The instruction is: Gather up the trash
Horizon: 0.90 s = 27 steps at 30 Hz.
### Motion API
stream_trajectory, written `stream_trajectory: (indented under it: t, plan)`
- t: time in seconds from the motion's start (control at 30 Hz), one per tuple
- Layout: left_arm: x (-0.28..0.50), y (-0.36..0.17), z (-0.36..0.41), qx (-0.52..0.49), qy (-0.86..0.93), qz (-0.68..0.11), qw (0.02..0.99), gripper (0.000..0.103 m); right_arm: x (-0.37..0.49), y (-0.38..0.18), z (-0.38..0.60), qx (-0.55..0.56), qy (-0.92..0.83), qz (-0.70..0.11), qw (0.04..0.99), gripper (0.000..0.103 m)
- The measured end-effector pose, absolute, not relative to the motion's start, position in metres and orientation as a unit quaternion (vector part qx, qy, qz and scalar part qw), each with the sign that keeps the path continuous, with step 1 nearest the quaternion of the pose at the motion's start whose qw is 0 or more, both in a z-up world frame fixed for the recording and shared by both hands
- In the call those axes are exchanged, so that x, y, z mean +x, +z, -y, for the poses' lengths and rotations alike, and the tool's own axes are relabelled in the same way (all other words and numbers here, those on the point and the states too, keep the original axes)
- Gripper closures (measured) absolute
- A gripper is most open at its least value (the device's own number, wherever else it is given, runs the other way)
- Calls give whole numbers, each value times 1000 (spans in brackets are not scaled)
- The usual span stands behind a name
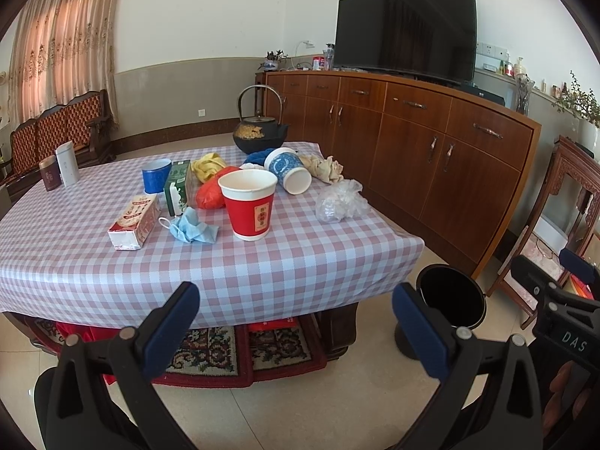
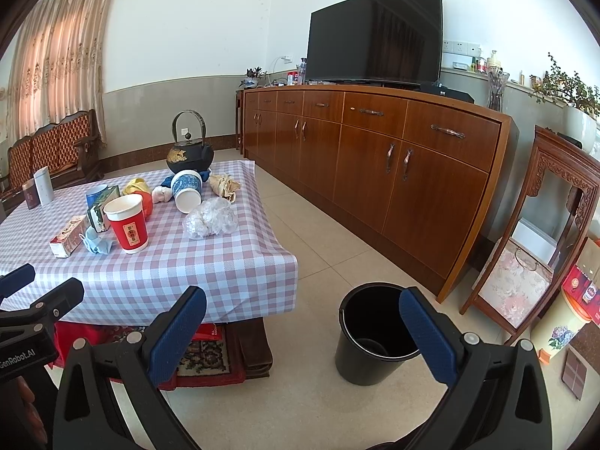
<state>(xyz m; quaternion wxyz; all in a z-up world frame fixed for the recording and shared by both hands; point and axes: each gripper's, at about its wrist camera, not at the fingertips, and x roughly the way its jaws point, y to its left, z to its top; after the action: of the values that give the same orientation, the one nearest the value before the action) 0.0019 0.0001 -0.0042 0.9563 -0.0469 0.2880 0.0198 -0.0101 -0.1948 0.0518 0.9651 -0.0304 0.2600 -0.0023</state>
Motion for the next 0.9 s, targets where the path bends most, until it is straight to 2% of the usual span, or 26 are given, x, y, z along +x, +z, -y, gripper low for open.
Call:
stream_trajectory:
  t: [0.9]
  plan:
    - [-1, -7, -15, -80, 22, -288, 954, 0, -12, 45, 196, -36, 3, -266, 963, 0]
